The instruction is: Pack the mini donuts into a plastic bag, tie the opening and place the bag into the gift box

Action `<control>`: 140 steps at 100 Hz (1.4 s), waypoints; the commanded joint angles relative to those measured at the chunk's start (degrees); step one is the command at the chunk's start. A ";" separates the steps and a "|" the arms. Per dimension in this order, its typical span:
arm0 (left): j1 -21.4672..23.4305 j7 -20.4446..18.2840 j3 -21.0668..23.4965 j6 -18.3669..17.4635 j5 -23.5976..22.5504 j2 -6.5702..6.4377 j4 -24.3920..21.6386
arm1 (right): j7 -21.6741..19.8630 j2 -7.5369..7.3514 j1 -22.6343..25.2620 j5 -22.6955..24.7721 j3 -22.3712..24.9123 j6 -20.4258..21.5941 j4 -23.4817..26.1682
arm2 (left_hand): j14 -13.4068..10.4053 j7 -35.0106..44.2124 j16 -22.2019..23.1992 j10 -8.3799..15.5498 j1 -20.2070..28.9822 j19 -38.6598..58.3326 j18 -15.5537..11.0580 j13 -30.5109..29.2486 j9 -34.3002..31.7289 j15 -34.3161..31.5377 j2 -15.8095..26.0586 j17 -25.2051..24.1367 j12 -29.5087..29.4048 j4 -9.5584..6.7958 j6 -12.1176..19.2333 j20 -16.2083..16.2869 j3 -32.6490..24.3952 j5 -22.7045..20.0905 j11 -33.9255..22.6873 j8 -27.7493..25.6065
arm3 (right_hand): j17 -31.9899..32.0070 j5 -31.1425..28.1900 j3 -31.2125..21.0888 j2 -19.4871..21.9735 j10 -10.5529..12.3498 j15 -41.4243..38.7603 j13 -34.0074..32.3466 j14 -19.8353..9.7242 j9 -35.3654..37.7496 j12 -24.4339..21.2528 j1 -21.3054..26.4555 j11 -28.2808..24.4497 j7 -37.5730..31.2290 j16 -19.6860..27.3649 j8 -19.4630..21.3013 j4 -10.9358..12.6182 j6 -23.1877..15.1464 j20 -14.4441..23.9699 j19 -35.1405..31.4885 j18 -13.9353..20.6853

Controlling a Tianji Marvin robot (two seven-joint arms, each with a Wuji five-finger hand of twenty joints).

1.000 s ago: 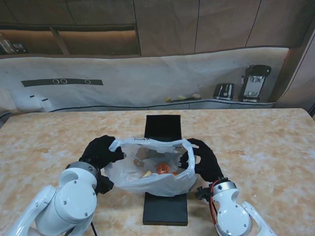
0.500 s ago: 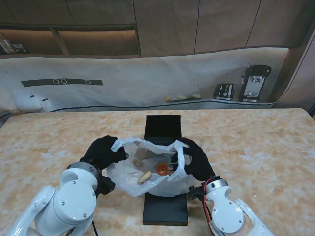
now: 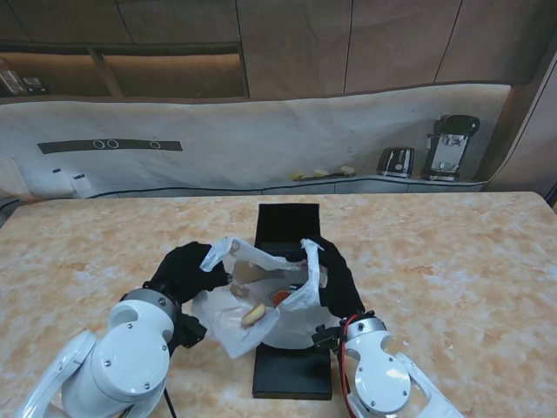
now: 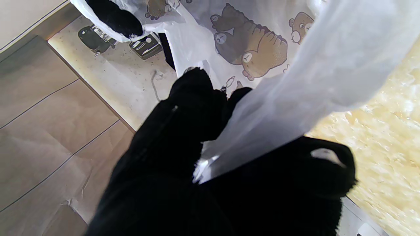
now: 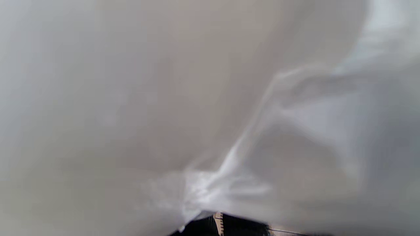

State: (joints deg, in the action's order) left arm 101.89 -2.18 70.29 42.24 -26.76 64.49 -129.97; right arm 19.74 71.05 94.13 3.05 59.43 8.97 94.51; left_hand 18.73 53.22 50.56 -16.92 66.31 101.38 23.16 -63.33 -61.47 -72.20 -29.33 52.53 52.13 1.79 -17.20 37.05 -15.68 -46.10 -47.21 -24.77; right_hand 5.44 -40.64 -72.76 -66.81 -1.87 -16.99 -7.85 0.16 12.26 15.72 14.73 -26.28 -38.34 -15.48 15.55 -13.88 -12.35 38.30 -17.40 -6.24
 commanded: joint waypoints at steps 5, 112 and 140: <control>0.57 -1.38 0.22 -0.48 0.55 -0.01 -1.19 | -1.44 0.26 0.15 0.12 -0.29 1.47 0.01 | 1.26 -1.27 1.13 0.33 2.15 3.37 -2.26 0.02 0.40 0.14 -0.02 0.60 0.02 -1.21 0.47 -0.18 1.14 0.18 -0.62 0.68 | -0.13 6.81 -2.85 -3.80 0.25 2.17 0.58 -2.14 -1.95 -3.48 -5.50 4.27 2.02 1.40 -1.27 -1.07 -1.16 -1.50 1.88 1.46; 0.71 -18.84 5.94 -22.04 -0.90 -4.32 -1.76 | -4.65 -1.79 1.41 5.84 2.39 10.87 2.61 | 4.60 -10.16 6.19 1.47 5.59 -15.81 0.27 20.37 10.18 12.87 2.54 -26.26 15.08 -0.65 7.73 17.01 -3.26 0.50 15.78 -2.28 | 0.21 10.47 -2.23 -0.84 0.38 1.73 0.48 -2.12 -1.81 -3.50 -9.14 5.47 1.46 0.05 -1.80 -1.36 -2.57 -0.46 0.04 1.64; -1.53 -22.24 4.80 -25.63 -0.89 -5.10 -0.96 | -6.04 -2.35 1.06 7.37 1.91 11.50 3.25 | 4.42 -10.39 5.33 1.27 6.27 -19.47 -0.12 23.90 12.86 17.01 3.10 -30.90 15.23 -0.45 8.59 17.36 -3.18 1.11 18.85 -3.78 | 0.31 9.20 -0.90 0.00 0.11 1.43 0.49 -2.10 -1.83 -3.72 -6.78 5.67 0.95 0.00 -1.56 -1.07 -1.89 -0.18 0.02 1.41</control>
State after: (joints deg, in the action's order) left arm 100.90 -24.01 75.88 16.24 -27.86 59.23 -130.83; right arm 14.82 68.63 94.99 10.02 61.75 20.25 97.11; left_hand 22.35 44.26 55.74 -15.52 70.01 82.40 23.78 -40.20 -49.64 -56.13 -27.15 22.56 66.08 1.79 -10.08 52.84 -17.79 -45.73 -28.56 -27.68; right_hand 4.88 -30.61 -74.53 -66.63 -2.00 -14.91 -7.76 -0.40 11.17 11.50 7.54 -20.44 -37.31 -15.47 13.47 -14.42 -13.74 37.03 -17.26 -6.69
